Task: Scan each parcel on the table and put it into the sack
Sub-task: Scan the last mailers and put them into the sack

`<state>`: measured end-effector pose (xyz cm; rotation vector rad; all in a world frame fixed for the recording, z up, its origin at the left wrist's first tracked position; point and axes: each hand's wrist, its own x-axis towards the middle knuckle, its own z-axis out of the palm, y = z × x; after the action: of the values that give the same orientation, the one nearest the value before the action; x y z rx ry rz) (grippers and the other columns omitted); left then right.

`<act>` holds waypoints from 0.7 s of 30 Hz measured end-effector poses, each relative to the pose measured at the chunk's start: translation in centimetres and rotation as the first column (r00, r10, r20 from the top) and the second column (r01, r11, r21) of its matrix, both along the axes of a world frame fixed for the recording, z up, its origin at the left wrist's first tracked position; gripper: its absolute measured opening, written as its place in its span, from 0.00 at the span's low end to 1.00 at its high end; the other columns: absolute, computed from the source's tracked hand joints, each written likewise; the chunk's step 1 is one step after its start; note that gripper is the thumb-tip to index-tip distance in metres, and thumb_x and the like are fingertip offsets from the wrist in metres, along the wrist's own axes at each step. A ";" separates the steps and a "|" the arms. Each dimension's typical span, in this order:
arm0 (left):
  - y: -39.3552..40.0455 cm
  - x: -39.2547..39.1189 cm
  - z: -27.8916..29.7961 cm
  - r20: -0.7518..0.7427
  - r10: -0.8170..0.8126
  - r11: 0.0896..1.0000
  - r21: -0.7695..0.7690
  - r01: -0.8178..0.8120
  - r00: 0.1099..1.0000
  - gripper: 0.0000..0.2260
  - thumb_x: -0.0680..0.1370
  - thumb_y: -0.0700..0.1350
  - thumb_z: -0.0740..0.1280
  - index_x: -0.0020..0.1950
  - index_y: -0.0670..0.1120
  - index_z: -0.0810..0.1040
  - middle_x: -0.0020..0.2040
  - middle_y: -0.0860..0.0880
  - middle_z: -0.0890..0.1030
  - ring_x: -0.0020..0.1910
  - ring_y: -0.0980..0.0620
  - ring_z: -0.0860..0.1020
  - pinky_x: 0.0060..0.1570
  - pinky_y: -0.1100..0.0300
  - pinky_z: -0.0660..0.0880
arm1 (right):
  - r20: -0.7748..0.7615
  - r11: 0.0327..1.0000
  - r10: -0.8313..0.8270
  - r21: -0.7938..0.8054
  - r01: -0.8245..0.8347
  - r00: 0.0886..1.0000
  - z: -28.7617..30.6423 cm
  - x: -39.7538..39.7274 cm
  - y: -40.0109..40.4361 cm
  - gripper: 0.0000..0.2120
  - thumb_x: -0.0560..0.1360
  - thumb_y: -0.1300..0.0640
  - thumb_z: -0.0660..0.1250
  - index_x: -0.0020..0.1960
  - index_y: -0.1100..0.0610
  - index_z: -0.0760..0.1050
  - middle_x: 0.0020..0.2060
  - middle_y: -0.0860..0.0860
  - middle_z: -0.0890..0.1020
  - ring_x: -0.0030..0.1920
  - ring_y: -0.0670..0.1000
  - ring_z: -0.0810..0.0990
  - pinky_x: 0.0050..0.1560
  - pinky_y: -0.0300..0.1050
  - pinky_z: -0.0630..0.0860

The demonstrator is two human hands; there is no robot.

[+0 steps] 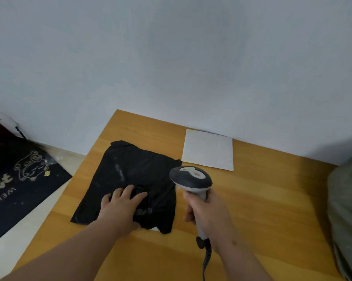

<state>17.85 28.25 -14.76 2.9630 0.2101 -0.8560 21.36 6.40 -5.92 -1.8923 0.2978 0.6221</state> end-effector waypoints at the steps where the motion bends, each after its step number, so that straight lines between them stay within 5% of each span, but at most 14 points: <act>1: 0.1 0.0 0.1 0.033 -0.024 1.000 -0.008 0.024 0.999 0.33 0.77 0.58 0.66 0.77 0.63 0.52 0.79 0.51 0.51 0.76 0.44 0.54 0.73 0.44 0.56 | -0.003 1.000 -0.017 0.006 0.017 1.000 -0.1 -0.3 0.4 0.06 0.78 0.50 0.68 0.47 0.53 0.76 0.32 0.49 0.81 0.33 0.47 0.83 0.37 0.43 0.78; 6: 0.9 -0.3 1.1 0.155 0.070 0.984 -0.171 -0.043 0.985 0.17 0.82 0.42 0.58 0.69 0.57 0.68 0.68 0.53 0.71 0.63 0.50 0.71 0.62 0.55 0.72 | -0.035 0.998 -0.062 0.012 0.063 0.997 0.3 -1.9 2.1 0.07 0.78 0.51 0.68 0.49 0.54 0.77 0.34 0.51 0.81 0.33 0.48 0.82 0.37 0.42 0.79; 9: 1.5 0.1 3.0 0.175 0.314 0.894 -0.386 -0.228 0.933 0.05 0.83 0.46 0.60 0.55 0.55 0.70 0.48 0.53 0.78 0.41 0.53 0.78 0.40 0.56 0.78 | -0.020 0.993 -0.117 0.020 0.117 0.993 0.7 -2.7 2.7 0.07 0.78 0.52 0.69 0.48 0.56 0.77 0.32 0.52 0.81 0.33 0.51 0.83 0.40 0.48 0.81; 11: 1.9 0.3 4.6 0.201 0.429 0.821 -0.493 -0.288 0.880 0.05 0.82 0.49 0.63 0.54 0.54 0.67 0.41 0.52 0.78 0.35 0.53 0.78 0.31 0.58 0.74 | 0.006 0.990 -0.138 0.017 0.138 0.990 1.2 -3.3 3.2 0.07 0.78 0.52 0.69 0.48 0.57 0.77 0.32 0.53 0.82 0.34 0.54 0.83 0.42 0.52 0.80; 16: 2.7 0.7 8.4 0.235 0.549 0.700 -0.653 -0.288 0.802 0.11 0.81 0.47 0.64 0.61 0.53 0.66 0.46 0.54 0.78 0.38 0.56 0.77 0.31 0.60 0.71 | 0.024 0.961 -0.244 0.139 0.239 0.969 3.1 -5.2 4.0 0.07 0.79 0.54 0.68 0.50 0.58 0.77 0.36 0.57 0.81 0.33 0.54 0.82 0.41 0.53 0.78; 21: 2.8 0.1 11.6 0.224 0.589 0.595 -0.770 -0.229 0.776 0.19 0.79 0.45 0.68 0.68 0.54 0.66 0.48 0.58 0.74 0.44 0.56 0.78 0.44 0.52 0.79 | 0.048 0.936 -0.286 0.228 0.268 0.957 5.1 -7.4 3.8 0.07 0.79 0.56 0.68 0.51 0.60 0.77 0.35 0.56 0.81 0.35 0.56 0.82 0.42 0.54 0.77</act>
<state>17.97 31.08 -3.18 2.1202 0.4277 -0.0807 13.94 10.23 -0.81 -1.6206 0.4176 0.3700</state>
